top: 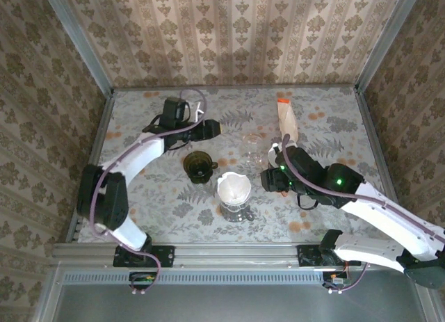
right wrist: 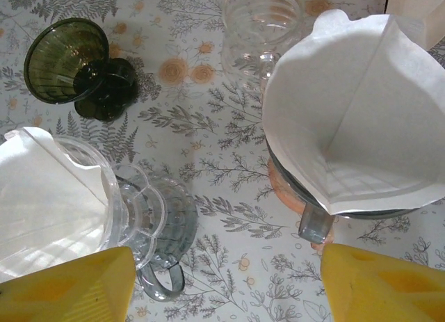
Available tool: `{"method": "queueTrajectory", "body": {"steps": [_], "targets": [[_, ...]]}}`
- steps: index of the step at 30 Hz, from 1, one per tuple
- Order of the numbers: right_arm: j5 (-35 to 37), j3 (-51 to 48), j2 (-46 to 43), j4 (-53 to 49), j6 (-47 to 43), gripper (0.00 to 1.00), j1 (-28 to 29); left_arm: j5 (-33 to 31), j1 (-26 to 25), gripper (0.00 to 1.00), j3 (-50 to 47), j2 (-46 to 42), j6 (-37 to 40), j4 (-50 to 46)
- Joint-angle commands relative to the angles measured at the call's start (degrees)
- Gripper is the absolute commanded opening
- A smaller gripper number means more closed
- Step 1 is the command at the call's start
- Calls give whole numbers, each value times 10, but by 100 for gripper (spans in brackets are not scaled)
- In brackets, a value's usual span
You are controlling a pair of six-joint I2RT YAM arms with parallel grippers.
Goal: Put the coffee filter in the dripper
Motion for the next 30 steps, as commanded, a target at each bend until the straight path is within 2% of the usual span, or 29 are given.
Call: {"method": "queueTrajectory", "body": {"steps": [1,6,12,30], "targets": [[11,-20,-19,3,10,72,-3,12,-35,56,82,63,87,-79],[14,-40,-49,11,7,72,-4,21,-44,51,162,137,101,-108],[24,-56,-76,6,3,73,-8,13,-73,53,272,218,152,-194],[17,-86,-116,3,6,73,-23,-23,-99,47,418,328,206,-298]]}}
